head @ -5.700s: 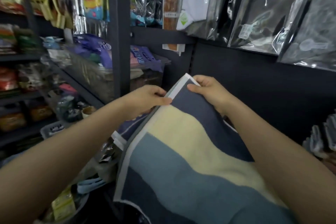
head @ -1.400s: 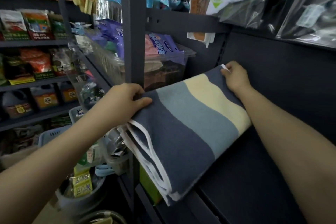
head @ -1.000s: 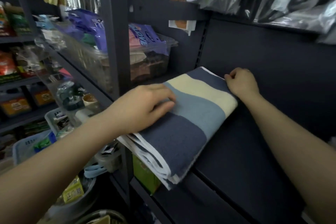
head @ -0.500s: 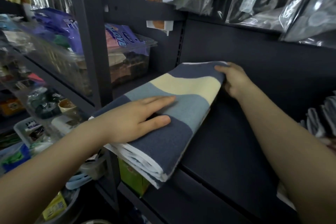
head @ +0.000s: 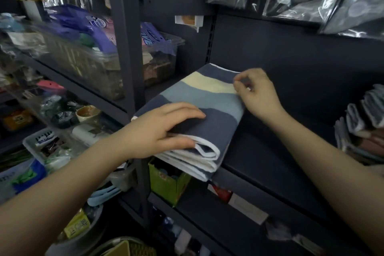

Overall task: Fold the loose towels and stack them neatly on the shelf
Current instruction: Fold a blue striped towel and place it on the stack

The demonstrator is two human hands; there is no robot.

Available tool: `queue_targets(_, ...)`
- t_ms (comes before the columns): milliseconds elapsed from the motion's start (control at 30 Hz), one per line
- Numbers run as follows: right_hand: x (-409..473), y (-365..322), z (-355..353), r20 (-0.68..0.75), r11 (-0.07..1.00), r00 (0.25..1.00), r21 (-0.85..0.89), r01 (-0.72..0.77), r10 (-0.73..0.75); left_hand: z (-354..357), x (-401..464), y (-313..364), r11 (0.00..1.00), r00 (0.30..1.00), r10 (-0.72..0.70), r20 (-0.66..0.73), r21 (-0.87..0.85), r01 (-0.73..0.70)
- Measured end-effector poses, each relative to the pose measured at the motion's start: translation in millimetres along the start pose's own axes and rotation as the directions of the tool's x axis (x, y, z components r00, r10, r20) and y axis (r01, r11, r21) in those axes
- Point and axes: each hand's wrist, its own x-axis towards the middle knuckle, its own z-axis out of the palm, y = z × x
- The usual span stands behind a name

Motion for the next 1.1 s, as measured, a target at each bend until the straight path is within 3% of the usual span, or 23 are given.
queue_targets(100, -46, -41, -13, 0.125, 0.977, 0.97, 0.052, 0.205, -0.21, 7, -7, 1, 0.97, 0.995, 0.102, 0.01, 0.222, -0.102)
queue_targets(167, -76, -62, -18, 0.218, 0.966, 0.941, 0.044, 0.255, -0.258, 10, -7, 0, 0.956, 0.994, 0.106, -0.023, 0.278, -0.095)
queue_targets(233, -99, -75, -16, 0.277, 0.966, 0.938, -0.092, 0.241, -0.208, 10, -8, -1, 0.977, 0.995, 0.069, -0.074, 0.207, -0.052)
queue_targets(333, -119, -83, -7, 0.234, 0.924, 0.963, -0.322, 0.209, -0.136, 8, -11, -5, 0.986, 0.996, 0.056, -0.074, 0.161, -0.043)
queue_targets(400, -124, -86, -3, 0.175, 0.923, 0.981, -0.357, 0.145, -0.087, 4, -14, -9, 0.986, 0.994, 0.052, -0.092, 0.166, -0.036)
queue_targets(467, -128, -87, 1, 0.14, 0.928, 0.99, -0.364, 0.08, -0.031, 4, -21, -19, 0.969, 0.98, 0.045, -0.194, 0.248, 0.005)
queue_targets(533, -132, -88, 3, 0.112, 0.937, 0.994, -0.348, 0.038, 0.002, 7, -31, -30, 0.944, 0.928, -0.077, -0.366, 0.271, 0.186)
queue_targets(633, -135, -91, 5, 0.05, 0.934, 0.999, -0.357, 0.009, 0.009, 8, -45, -39, 0.869, 0.727, -0.445, -0.522, -0.057, 0.491)
queue_targets(700, -136, -92, 8, 0.033, 0.925, 0.998, -0.375, 0.055, -0.046, 5, -47, -41, 0.778, 0.648, -0.625, -0.435, -0.28, 0.562)
queue_targets(800, -134, -94, 10, 0.055, 0.9, 0.993, -0.419, 0.118, -0.105, -1, -49, -41, 0.587, 0.609, -0.769, -0.194, -0.59, 0.554)
queue_targets(967, -128, -99, 9, 0.047, 0.892, 0.991, -0.431, 0.136, -0.128, -7, -53, -37, 0.413, 0.62, -0.784, 0.023, -0.726, 0.55)
queue_targets(1033, -129, -99, 9, 0.069, 0.885, 0.988, -0.44, 0.152, -0.136, -7, -51, -35, 0.391, 0.608, -0.793, 0.023, -0.746, 0.539)
queue_targets(1100, -129, -99, 9, 0.085, 0.879, 0.987, -0.45, 0.158, -0.134, -7, -48, -34, 0.528, 0.638, -0.767, -0.07, -0.634, 0.565)
